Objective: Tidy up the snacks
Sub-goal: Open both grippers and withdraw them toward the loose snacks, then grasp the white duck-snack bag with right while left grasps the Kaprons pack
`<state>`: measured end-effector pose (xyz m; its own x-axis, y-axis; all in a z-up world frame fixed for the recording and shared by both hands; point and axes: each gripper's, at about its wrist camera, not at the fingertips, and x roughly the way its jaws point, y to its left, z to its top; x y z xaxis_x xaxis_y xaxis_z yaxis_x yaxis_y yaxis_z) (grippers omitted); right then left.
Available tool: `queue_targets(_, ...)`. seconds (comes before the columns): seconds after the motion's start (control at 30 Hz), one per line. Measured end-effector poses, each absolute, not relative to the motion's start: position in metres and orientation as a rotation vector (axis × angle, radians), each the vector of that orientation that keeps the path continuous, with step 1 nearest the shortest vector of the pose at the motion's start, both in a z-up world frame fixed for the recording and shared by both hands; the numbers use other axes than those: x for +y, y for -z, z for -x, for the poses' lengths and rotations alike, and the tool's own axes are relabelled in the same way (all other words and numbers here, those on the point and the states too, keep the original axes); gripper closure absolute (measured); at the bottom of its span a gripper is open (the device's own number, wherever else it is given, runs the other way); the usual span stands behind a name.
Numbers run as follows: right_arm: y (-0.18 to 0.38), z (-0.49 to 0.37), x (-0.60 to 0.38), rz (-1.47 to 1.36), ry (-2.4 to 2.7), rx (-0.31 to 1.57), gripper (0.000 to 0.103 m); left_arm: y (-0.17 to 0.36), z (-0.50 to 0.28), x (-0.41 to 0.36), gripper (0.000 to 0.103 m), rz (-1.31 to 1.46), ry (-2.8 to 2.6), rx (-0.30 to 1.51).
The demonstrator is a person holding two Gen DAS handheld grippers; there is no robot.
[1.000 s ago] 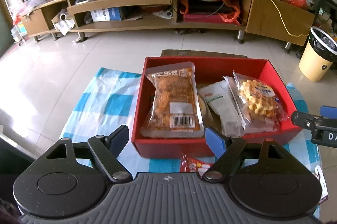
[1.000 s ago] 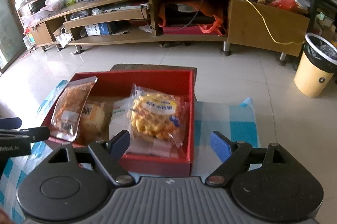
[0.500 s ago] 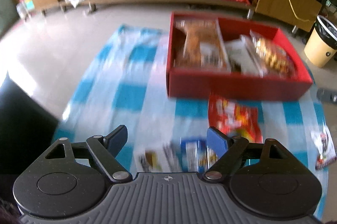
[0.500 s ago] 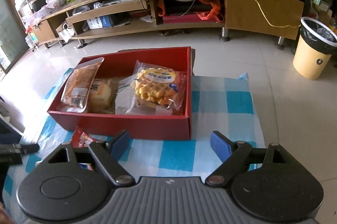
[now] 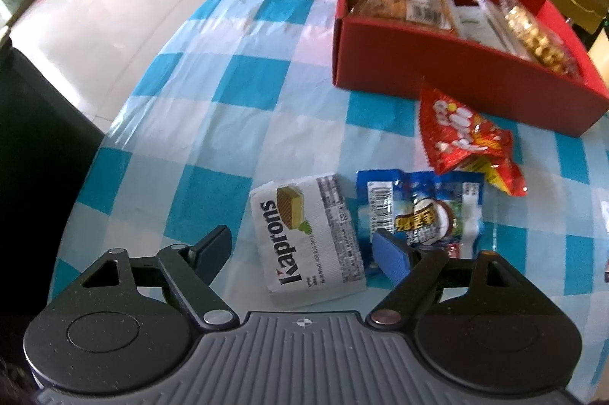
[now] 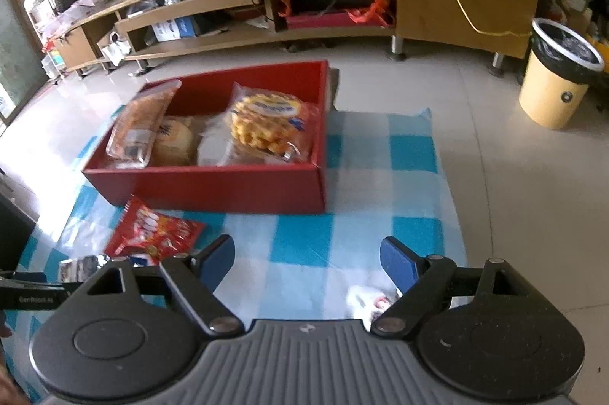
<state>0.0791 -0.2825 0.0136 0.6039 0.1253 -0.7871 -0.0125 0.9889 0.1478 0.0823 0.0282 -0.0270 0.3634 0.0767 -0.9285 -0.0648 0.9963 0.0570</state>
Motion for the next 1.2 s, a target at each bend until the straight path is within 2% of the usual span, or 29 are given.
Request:
queue_targets(0.17,-0.006,-0.066,-0.306,-0.155,-0.032,0.952,0.023,0.039,-0.084,0.034,0.035,0.036,-0.093,1.235)
queue_targets(0.53,0.031,-0.052,-0.343,-0.230,0.072,1.058,0.023,0.028,-0.071,0.027,0.037,0.007,-0.020,1.216)
queue_targets(0.73,0.044,-0.070,-0.317,-0.139,0.022,1.090,0.023,0.017,-0.061,0.022,0.037,-0.005,0.020,1.192)
queue_targets(1.0,0.068,-0.077,-0.299,-0.054,0.019,1.123,0.023,0.029,-0.053,0.010,0.037,-0.092,0.050,1.216)
queue_targets(1.1,0.066,-0.076,-0.296,-0.044,0.019,1.105,0.031,0.033,-0.051,0.006,0.037,-0.131,0.047,1.218)
queue_targets(1.17,0.063,-0.074,-0.295,-0.050,0.007,1.091,0.050,0.035,-0.050,0.005,0.037,-0.135,0.051,1.226)
queue_targets(1.2,0.061,-0.075,-0.294,-0.052,0.005,1.089,0.050,0.036,-0.050,0.005,0.036,-0.138,0.050,1.228)
